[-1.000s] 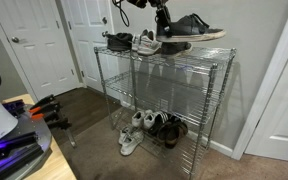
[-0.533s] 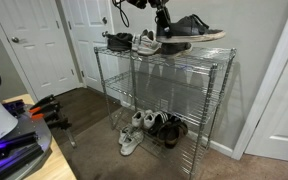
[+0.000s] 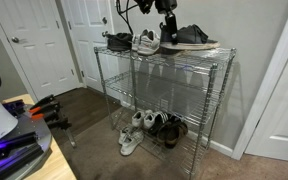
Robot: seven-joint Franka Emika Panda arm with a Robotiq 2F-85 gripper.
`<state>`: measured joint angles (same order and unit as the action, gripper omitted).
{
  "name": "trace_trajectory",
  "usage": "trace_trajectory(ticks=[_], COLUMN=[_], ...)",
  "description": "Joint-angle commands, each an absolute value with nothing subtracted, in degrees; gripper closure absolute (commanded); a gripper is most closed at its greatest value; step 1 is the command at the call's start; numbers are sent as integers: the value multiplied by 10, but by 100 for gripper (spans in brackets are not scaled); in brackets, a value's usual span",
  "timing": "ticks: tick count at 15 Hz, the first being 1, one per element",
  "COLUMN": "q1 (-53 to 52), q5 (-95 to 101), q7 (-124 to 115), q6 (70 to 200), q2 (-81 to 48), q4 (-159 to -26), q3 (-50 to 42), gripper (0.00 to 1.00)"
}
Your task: Pick up the dark grey sneaker from the second shelf and put it on the topmost shelf.
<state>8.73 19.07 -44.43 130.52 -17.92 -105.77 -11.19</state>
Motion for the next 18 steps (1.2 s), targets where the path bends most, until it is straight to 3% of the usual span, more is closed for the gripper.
trace_trajectory(ticks=[1,10,18], q1=[95,107,96], q5=[143,29,46], q7=[-363,-209,-233], q6=[1297,1256,1280], q2=[-219,-288,-316], q4=[-991,-900,-874], q3=[-118,-110,-132], gripper=[95,95,95])
